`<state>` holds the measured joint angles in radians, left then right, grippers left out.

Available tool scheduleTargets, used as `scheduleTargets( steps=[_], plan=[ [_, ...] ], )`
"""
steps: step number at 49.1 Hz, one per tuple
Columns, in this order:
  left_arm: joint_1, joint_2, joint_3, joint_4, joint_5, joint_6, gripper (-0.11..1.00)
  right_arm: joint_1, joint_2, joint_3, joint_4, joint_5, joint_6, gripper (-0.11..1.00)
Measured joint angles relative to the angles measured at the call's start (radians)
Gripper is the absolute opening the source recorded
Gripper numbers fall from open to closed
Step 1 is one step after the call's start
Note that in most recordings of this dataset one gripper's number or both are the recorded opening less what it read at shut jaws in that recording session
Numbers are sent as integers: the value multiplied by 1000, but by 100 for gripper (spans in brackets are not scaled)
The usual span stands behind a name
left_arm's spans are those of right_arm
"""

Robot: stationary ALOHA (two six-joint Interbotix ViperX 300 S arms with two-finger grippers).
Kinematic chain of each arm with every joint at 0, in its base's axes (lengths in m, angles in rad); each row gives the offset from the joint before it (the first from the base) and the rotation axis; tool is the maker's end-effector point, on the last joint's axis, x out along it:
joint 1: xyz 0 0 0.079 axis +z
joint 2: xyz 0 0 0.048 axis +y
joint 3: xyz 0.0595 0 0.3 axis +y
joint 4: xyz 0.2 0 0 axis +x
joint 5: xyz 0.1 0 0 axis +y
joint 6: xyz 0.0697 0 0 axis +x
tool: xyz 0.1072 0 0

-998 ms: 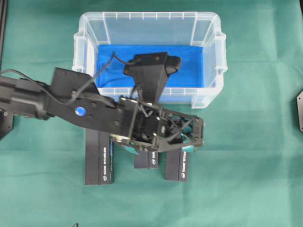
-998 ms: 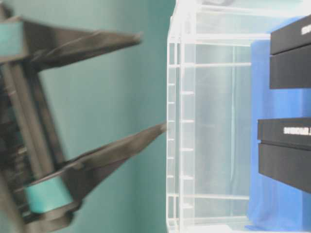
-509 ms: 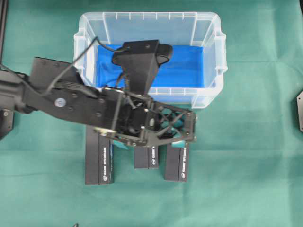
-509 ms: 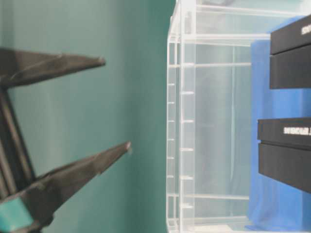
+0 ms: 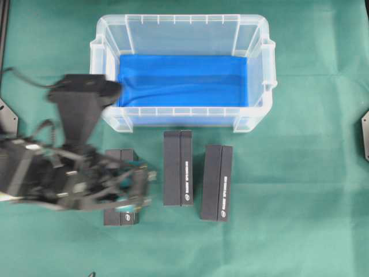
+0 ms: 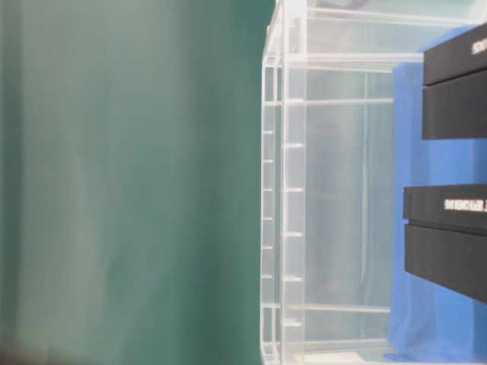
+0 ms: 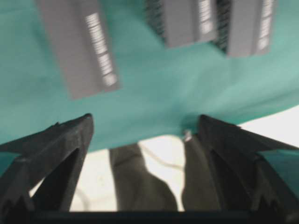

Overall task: Take the box out of the case with the left arm.
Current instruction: 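Open the left gripper and withdraw it to the left edge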

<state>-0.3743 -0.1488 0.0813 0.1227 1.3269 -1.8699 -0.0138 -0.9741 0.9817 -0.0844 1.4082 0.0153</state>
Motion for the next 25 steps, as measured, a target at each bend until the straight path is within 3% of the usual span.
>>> scheduleTargets(
  steps=[12,25],
  plan=[
    [-95,-160,152,0,2,-86,88,0,0,-2,0,0,2,-1],
    [-141,-242,232,0,3,-92,88,0,0,0,0,0,2,-1]
  ],
)
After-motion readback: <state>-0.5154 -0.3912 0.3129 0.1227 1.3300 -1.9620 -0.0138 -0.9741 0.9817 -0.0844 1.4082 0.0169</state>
